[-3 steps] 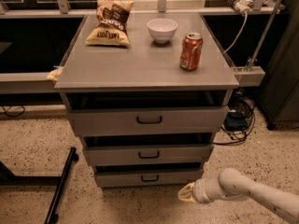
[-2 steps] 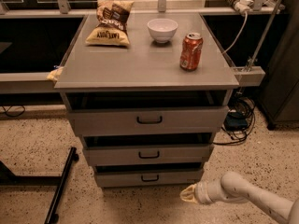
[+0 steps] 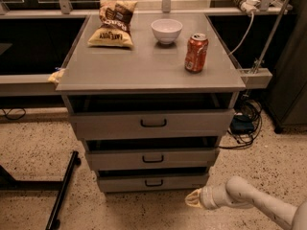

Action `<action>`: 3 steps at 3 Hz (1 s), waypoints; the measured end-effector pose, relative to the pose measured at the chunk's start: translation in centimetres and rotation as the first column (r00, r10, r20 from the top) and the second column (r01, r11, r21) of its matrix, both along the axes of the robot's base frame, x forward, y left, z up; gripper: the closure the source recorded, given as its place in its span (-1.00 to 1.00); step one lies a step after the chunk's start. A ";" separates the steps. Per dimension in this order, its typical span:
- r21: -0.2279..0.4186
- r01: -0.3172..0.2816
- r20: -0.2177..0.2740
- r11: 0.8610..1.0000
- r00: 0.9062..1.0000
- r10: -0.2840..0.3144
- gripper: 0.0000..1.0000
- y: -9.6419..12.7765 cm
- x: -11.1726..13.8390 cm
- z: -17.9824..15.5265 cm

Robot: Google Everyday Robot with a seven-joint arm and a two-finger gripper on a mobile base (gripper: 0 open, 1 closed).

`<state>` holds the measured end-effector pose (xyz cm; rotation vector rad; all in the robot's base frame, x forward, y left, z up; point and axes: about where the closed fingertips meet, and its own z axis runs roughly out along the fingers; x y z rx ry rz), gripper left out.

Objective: Open bottom drawer

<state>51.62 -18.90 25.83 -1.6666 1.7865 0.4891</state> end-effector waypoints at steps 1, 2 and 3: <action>-0.041 -0.039 0.033 0.998 0.999 0.040 -0.27 0.2 0.2 -1.7; -0.060 -0.062 0.075 0.996 0.995 0.066 -0.74 0.6 0.9 -2.1; -0.072 -0.086 0.122 0.994 0.988 0.094 -1.00 1.4 2.1 -1.8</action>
Offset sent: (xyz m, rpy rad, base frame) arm 0.0208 0.0074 -0.0236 -0.0827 -0.1341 0.0897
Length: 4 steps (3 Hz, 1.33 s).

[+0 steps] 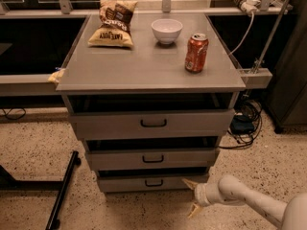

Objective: Open bottom drawer

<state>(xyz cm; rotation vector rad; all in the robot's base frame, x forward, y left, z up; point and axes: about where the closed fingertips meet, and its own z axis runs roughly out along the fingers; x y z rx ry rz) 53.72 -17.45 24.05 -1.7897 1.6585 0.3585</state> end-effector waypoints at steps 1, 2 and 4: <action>-0.009 -0.013 0.029 1.000 0.999 0.013 -1.00 0.5 1.5 0.0; -0.017 -0.014 0.035 1.000 0.999 0.014 -1.00 0.6 2.8 -0.6; -0.030 0.010 0.040 1.000 0.999 -0.009 -1.00 -0.3 5.5 -2.1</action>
Offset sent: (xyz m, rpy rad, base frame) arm 0.0470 0.0018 -0.0096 -0.0307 -0.0501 0.0082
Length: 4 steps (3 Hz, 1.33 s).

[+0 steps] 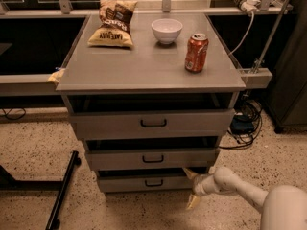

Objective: Open bottom drawer

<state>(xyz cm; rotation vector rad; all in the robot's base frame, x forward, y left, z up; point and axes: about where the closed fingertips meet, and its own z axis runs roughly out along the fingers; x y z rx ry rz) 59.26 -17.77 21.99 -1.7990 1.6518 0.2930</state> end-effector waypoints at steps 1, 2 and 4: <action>-0.004 0.010 -0.005 1.000 1.000 -0.010 -1.00 -0.3 1.1 -0.7; -0.018 0.020 -0.020 1.000 1.000 -0.020 -1.00 -0.5 2.4 -1.9; -0.092 0.042 -0.083 0.995 0.995 -0.050 -1.00 -1.1 4.2 -5.0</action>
Offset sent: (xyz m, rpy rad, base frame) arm 0.0419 -0.0131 -0.0285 -0.0397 0.0316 -0.0381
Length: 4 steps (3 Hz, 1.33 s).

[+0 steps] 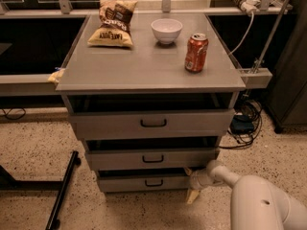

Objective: Open bottom drawer

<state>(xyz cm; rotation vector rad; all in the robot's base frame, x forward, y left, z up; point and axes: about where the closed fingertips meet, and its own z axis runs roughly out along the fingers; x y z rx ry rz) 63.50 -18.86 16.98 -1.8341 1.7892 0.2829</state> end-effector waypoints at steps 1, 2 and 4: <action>-0.001 0.001 -0.002 1.000 1.000 -0.001 -1.00 0.0 0.0 0.0; -0.006 -0.001 -0.032 1.000 0.999 0.001 -1.00 0.2 -0.5 -0.2; -0.029 0.008 -0.102 1.000 0.995 -0.011 -1.00 0.0 -1.9 -0.4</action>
Offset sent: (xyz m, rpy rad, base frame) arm -0.0094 0.0009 -0.0008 -0.0179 0.0677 -0.0021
